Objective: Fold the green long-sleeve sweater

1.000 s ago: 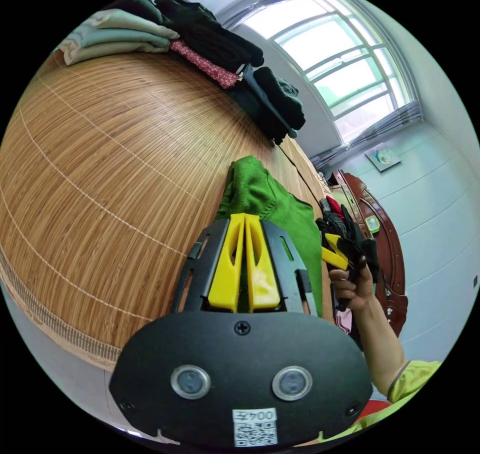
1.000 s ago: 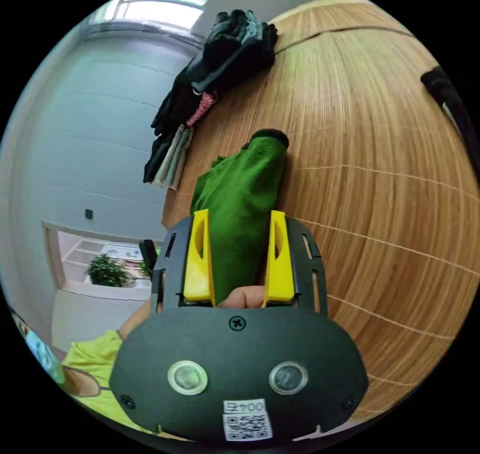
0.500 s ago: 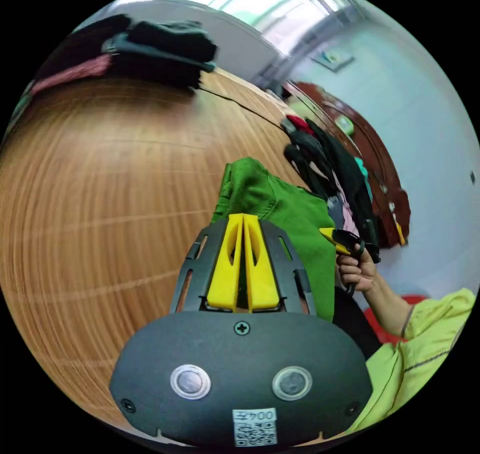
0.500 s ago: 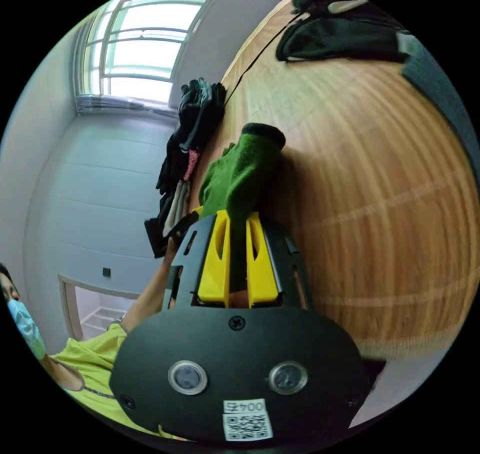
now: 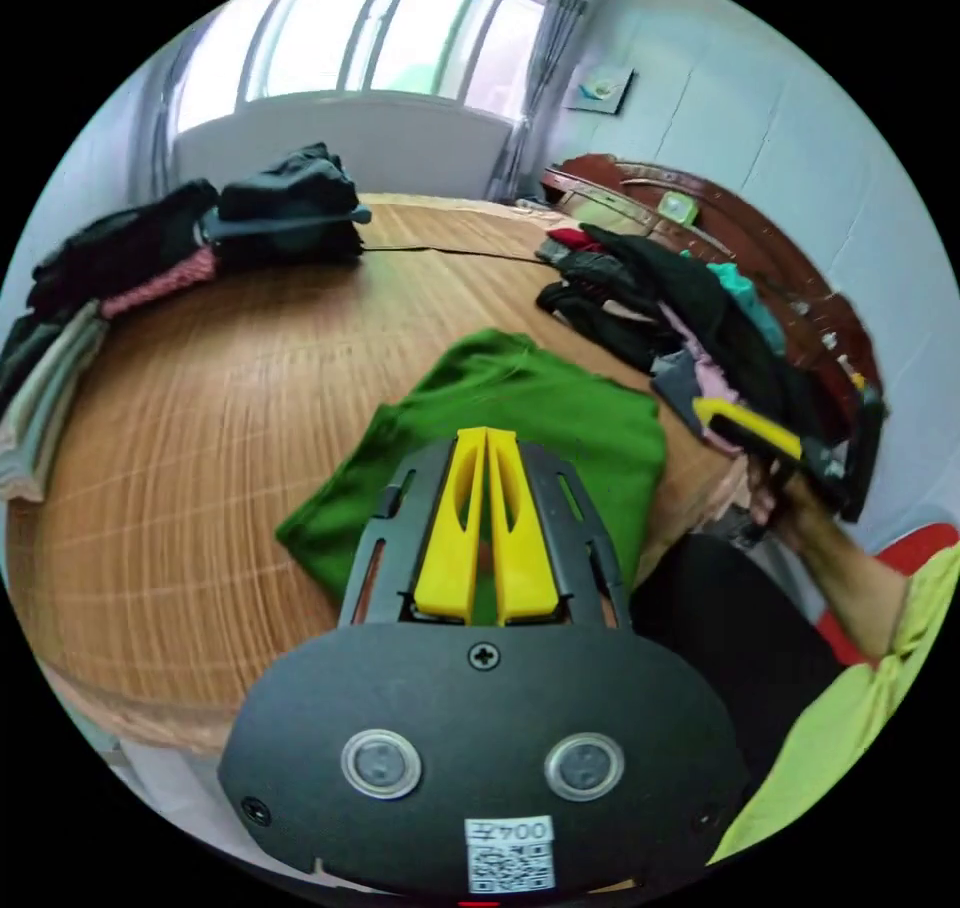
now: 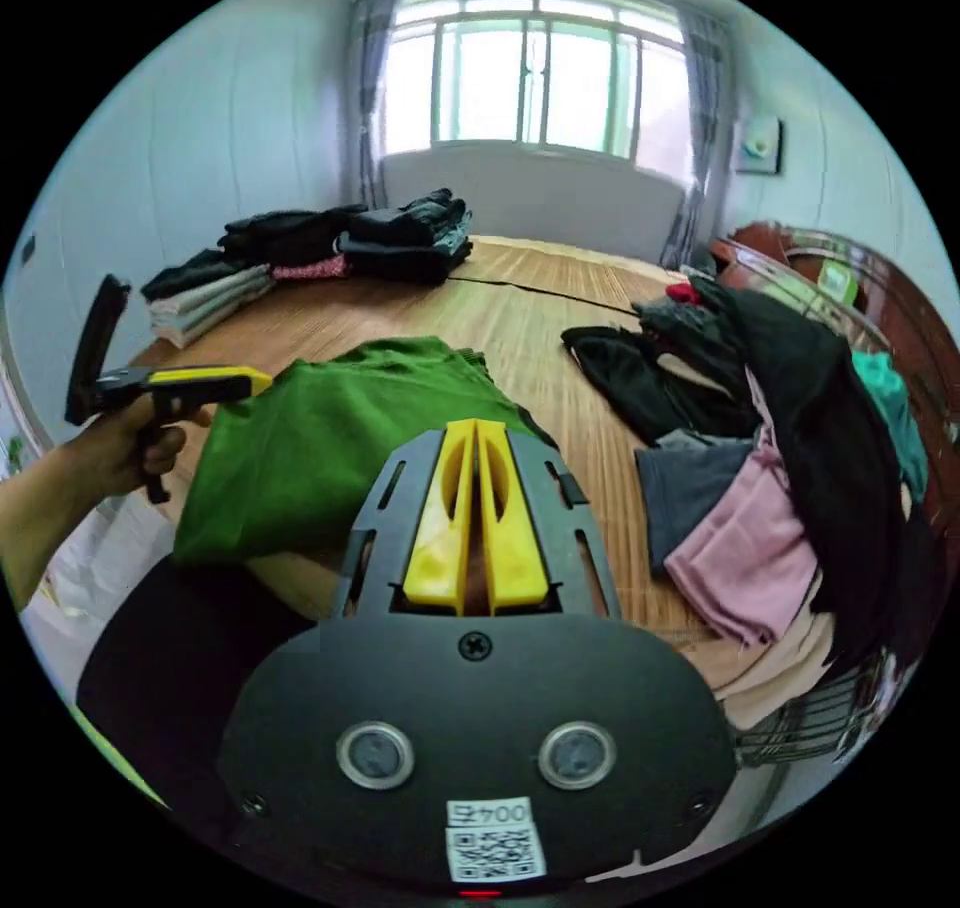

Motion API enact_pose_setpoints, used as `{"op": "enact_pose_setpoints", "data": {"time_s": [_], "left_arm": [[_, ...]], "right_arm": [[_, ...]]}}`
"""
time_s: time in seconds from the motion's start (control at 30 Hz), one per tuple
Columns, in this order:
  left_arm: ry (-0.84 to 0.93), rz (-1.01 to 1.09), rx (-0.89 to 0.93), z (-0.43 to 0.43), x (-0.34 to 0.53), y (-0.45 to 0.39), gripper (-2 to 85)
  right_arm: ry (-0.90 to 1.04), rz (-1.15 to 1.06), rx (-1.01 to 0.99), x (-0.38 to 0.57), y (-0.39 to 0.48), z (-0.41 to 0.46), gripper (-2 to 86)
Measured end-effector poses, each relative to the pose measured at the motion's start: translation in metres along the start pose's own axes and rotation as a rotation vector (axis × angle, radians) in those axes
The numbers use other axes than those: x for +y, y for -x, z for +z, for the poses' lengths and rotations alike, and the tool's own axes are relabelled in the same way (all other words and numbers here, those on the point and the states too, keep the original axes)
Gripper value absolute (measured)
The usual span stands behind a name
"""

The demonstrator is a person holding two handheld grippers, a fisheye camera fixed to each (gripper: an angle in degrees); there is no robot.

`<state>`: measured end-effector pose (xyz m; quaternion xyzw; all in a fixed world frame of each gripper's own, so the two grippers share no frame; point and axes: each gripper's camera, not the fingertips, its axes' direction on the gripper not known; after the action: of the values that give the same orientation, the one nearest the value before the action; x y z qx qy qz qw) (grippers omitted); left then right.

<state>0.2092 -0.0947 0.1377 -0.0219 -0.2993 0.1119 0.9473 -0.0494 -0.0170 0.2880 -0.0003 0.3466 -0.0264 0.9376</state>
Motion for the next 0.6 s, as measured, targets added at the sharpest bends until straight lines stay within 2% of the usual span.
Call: {"op": "enact_pose_setpoints", "data": {"time_s": [0.07, 0.13, 0.23, 0.33, 0.43, 0.5, 0.6], "left_arm": [[0.109, 0.123, -0.134, 0.038, 0.031, -0.031, 0.4], [0.061, 0.19, -0.216, 0.052, 0.05, -0.042, 0.4], [0.04, 0.179, -0.23, 0.064, 0.062, -0.04, 0.4], [0.066, 0.198, -0.214, 0.076, 0.063, -0.034, 0.3], [0.082, 0.156, -0.163, 0.083, 0.062, -0.016, 0.2], [0.087, 0.136, -0.137, 0.085, 0.061, -0.005, 0.3], [0.119, 0.083, -0.081, 0.083, 0.051, 0.014, 0.4]], "right_arm": [[0.102, -0.066, 0.026, -0.006, 0.02, 0.034, -0.7], [0.232, -0.127, 0.021, -0.003, 0.032, 0.066, -0.7], [0.229, -0.146, 0.028, 0.001, 0.033, 0.075, -0.7], [0.297, -0.062, -0.115, -0.013, 0.0, 0.081, -0.7], [0.253, 0.219, -0.309, -0.019, -0.072, 0.057, -0.6], [0.115, 0.614, -0.584, 0.017, -0.145, 0.028, -0.4], [0.114, 0.779, -0.746, 0.072, -0.171, 0.018, 0.5]]}}
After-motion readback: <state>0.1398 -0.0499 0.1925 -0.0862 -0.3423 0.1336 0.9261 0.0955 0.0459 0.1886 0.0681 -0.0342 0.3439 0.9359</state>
